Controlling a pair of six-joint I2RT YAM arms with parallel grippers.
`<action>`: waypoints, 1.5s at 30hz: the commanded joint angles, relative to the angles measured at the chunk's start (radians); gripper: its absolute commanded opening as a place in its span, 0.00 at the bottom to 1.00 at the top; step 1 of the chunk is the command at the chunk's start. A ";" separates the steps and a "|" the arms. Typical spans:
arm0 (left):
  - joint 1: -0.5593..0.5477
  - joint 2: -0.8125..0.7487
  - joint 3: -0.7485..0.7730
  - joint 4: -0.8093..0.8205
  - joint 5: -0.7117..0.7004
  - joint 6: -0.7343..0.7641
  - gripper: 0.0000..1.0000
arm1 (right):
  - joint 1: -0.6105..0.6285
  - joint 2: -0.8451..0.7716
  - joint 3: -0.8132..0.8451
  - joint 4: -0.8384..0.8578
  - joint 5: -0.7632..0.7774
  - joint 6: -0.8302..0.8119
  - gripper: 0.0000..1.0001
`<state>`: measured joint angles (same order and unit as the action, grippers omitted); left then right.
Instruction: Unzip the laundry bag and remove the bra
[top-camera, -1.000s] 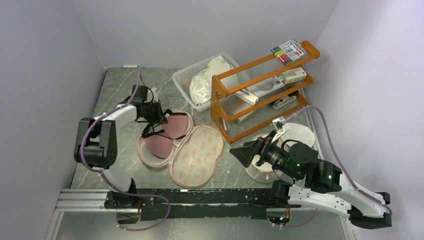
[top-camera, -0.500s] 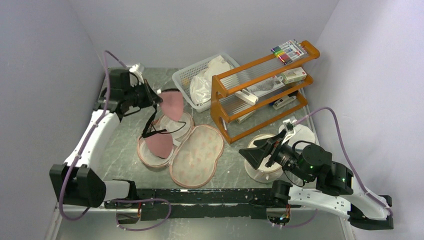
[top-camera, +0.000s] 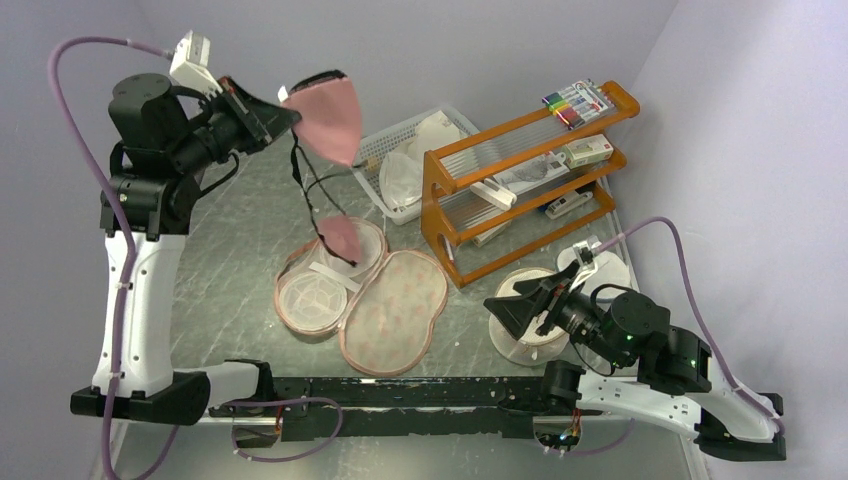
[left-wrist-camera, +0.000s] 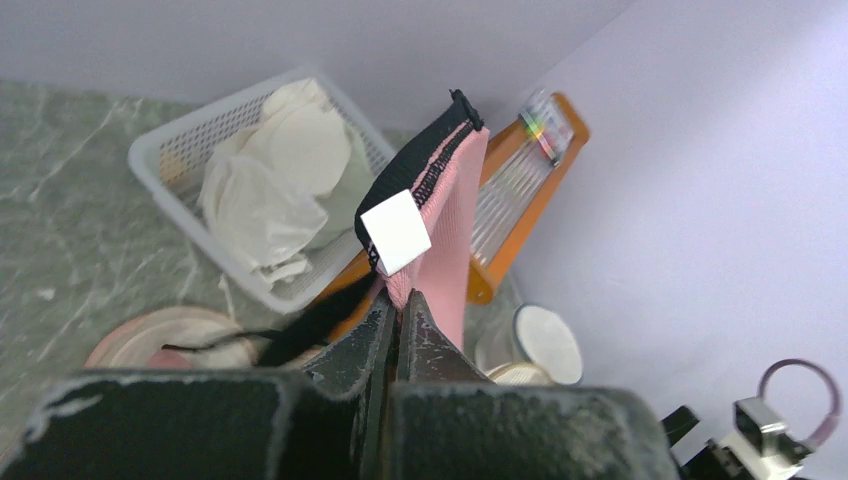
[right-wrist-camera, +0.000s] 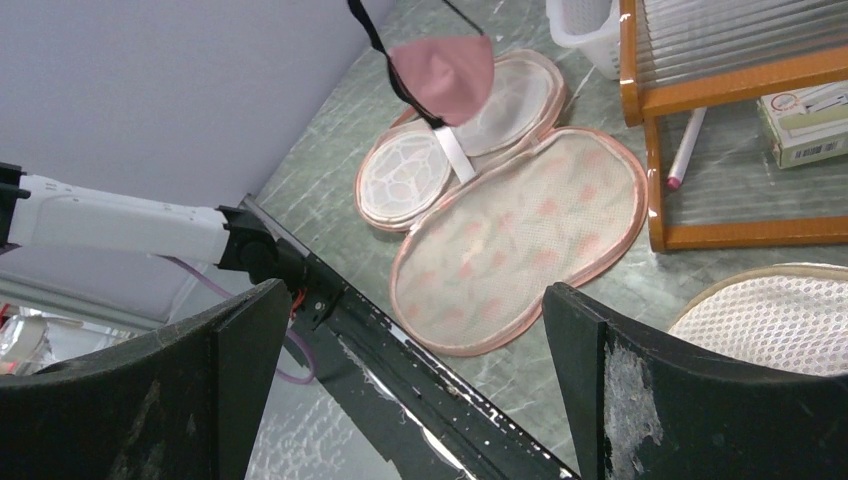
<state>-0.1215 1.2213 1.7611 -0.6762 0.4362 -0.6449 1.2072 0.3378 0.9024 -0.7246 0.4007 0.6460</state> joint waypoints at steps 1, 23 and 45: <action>-0.004 0.070 0.099 0.148 0.035 -0.102 0.07 | -0.001 -0.016 0.024 0.006 0.036 -0.003 1.00; -0.084 0.648 0.565 0.781 -0.041 -0.471 0.07 | -0.001 0.106 -0.063 0.173 0.074 0.006 1.00; -0.171 0.753 0.103 0.839 -0.075 -0.393 0.07 | -0.001 0.088 -0.054 0.141 0.134 0.018 1.00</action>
<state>-0.3027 2.0659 1.9343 0.1825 0.3698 -1.1427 1.2072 0.4370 0.8318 -0.5755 0.5133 0.6624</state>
